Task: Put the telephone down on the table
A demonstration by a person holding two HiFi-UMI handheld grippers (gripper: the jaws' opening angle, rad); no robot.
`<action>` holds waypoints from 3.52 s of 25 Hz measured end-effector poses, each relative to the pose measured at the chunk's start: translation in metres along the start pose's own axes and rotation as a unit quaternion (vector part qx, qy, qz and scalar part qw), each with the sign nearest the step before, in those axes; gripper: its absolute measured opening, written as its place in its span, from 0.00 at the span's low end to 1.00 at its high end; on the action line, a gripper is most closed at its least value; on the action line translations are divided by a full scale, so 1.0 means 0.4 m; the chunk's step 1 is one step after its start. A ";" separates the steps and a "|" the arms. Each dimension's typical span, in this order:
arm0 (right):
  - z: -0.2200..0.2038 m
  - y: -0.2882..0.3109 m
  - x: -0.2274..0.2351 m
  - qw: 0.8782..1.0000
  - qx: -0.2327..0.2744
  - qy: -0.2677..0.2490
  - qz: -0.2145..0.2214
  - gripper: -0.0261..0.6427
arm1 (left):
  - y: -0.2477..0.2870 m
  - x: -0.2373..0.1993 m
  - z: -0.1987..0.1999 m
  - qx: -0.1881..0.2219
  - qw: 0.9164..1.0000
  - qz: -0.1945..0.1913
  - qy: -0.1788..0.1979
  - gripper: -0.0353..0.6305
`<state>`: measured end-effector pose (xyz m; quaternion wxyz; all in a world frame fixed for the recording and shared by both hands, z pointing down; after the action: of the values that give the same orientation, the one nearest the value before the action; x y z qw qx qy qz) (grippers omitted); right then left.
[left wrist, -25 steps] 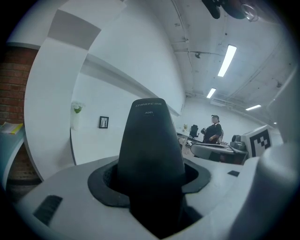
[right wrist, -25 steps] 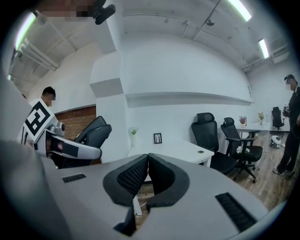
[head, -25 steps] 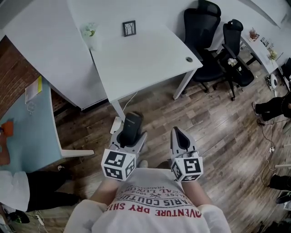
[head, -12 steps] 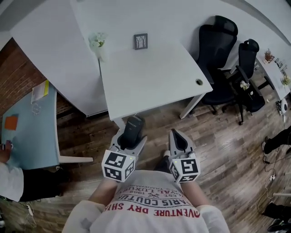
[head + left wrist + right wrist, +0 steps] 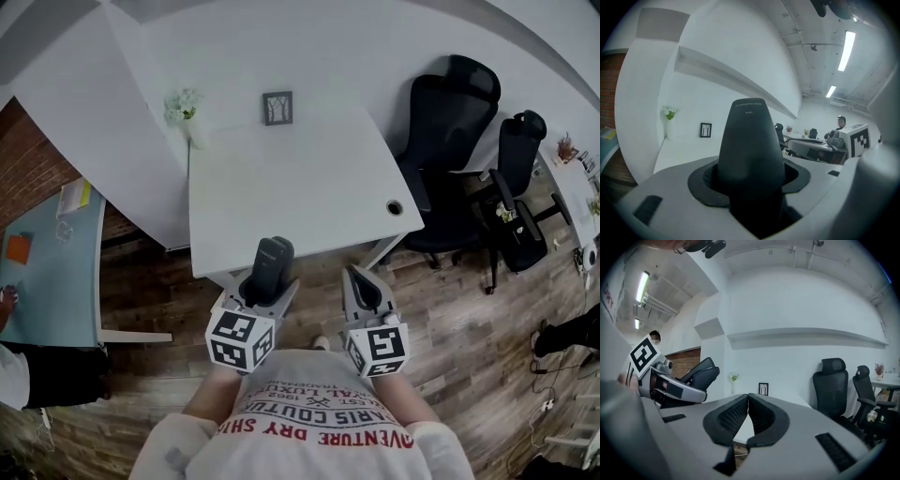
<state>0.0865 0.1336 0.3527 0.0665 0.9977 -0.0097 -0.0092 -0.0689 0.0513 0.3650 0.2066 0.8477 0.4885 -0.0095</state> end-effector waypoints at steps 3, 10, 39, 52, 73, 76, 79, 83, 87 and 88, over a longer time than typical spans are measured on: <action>0.001 0.015 0.080 1.000 0.004 -0.007 0.007 0.08 | 0.070 0.027 0.020 0.003 1.000 0.007 0.002 0.47; -0.014 0.073 0.230 0.999 0.002 0.040 0.011 0.08 | 0.195 0.035 0.053 -0.018 0.999 0.033 0.011 0.47; -0.017 0.712 0.379 0.998 -0.057 0.021 0.034 0.08 | 0.605 -0.399 0.197 -0.055 0.996 0.050 -0.039 0.47; -0.043 0.861 0.461 0.984 -0.100 -0.003 0.146 0.08 | 0.686 -0.405 0.164 -0.071 0.978 0.160 -0.113 0.47; -0.261 0.996 0.504 0.963 -0.205 0.002 0.177 0.08 | 0.901 -0.556 -0.110 -0.239 0.927 0.230 -0.174 0.47; -0.271 1.003 0.518 0.961 -0.213 0.005 0.175 0.08 | 0.921 -0.569 -0.138 -0.258 0.921 0.233 -0.175 0.47; -0.279 1.013 0.527 0.959 -0.224 0.022 0.170 0.08 | 0.936 -0.572 -0.156 -0.268 0.916 0.234 -0.182 0.47; -0.282 1.031 0.525 0.958 -0.226 0.032 0.171 0.08 | 0.954 -0.577 -0.184 -0.275 0.913 0.238 -0.185 0.47; -0.295 1.038 0.523 0.956 -0.233 0.039 0.173 0.08 | 0.955 -0.576 -0.195 -0.290 0.905 0.242 -0.195 0.47; -0.299 1.040 0.524 0.956 -0.236 0.041 0.172 0.08 | 0.957 -0.576 -0.195 -0.297 0.903 0.243 -0.192 0.47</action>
<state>0.2908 -0.2670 0.5228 0.3009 0.9363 -0.1762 0.0416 0.1149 -0.2780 0.6169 0.5344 0.8213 0.1982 0.0238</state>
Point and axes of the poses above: the fingertips, and each gripper's own axes: y forward along the fingers, x to its right, z out of its top, the point moved 6 cm from there along -y, backward along the fingers
